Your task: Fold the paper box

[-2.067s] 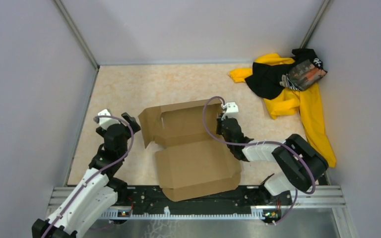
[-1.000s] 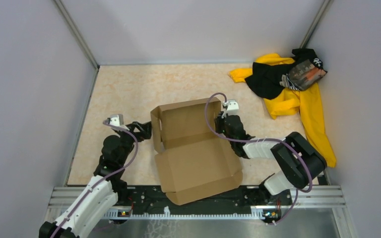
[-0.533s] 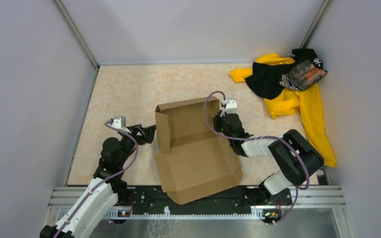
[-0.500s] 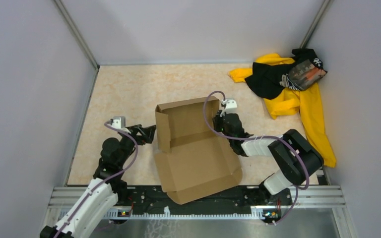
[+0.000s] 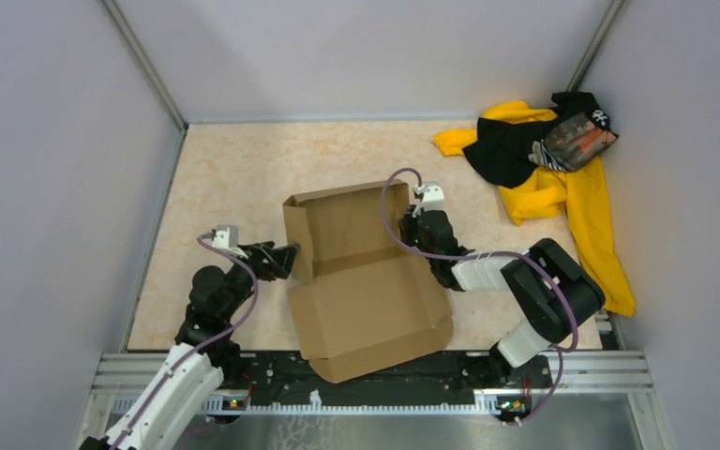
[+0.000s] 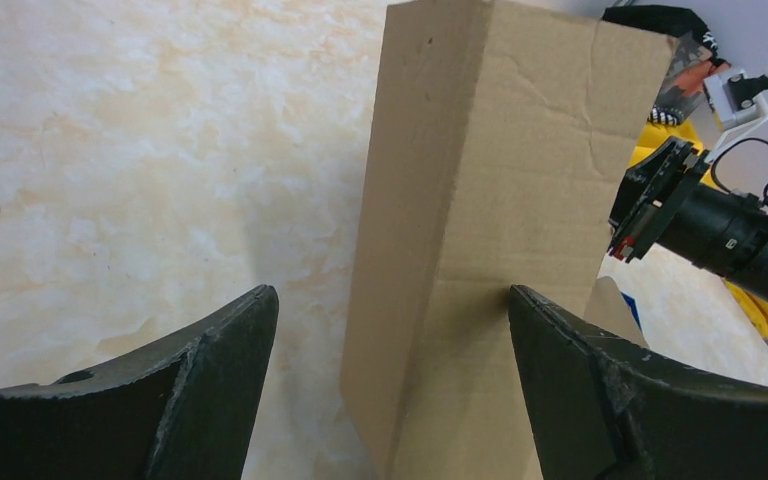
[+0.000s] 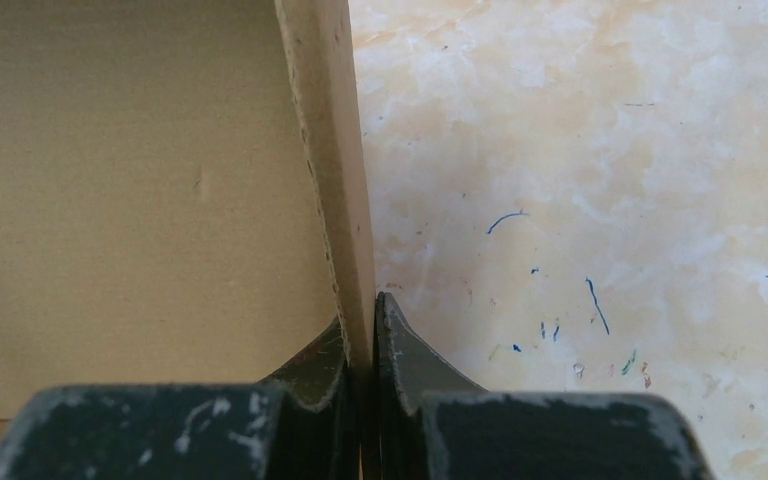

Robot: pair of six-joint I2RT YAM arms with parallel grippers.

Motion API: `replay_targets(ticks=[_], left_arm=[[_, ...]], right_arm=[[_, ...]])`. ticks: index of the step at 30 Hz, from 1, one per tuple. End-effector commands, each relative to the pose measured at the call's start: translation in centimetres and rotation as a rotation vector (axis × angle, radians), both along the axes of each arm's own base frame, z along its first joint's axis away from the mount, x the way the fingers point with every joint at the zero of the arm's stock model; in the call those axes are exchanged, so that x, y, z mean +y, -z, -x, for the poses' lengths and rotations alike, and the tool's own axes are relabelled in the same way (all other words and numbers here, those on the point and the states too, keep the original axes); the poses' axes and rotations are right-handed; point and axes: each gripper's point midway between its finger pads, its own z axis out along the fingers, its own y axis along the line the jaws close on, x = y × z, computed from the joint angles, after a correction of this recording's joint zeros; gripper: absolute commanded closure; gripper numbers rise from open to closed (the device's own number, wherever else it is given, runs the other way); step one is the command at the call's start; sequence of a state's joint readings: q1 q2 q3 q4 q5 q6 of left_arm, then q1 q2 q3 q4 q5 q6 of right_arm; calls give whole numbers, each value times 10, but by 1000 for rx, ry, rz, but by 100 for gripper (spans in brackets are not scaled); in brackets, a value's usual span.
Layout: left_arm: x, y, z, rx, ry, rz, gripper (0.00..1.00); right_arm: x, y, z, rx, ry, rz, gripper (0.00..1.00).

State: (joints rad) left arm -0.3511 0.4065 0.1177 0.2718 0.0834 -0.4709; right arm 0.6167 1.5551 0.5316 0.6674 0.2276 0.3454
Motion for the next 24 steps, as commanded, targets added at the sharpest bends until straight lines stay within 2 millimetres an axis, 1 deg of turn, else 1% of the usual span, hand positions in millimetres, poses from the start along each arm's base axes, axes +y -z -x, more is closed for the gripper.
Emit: replay_targets(ticks=[1, 4, 10, 16, 21, 24], left_arm=[[-5, 9, 1, 24, 28, -4, 10], [-6, 11, 0, 30, 36, -5, 11], [-13, 7, 0, 27, 67, 7, 12], [-15, 4, -1, 19, 74, 18, 12], [-16, 7, -4, 30, 77, 12, 14], [-16, 13, -5, 47, 73, 1, 15]], right_arm=[[11, -1, -3, 19, -23, -35, 100], [11, 0, -3, 23, -26, -26, 100], [8, 1, -3, 24, -12, 5, 100], [16, 0, -3, 18, -8, 41, 100], [22, 1, -2, 16, -8, 64, 100], [24, 2, -2, 17, -9, 63, 100]])
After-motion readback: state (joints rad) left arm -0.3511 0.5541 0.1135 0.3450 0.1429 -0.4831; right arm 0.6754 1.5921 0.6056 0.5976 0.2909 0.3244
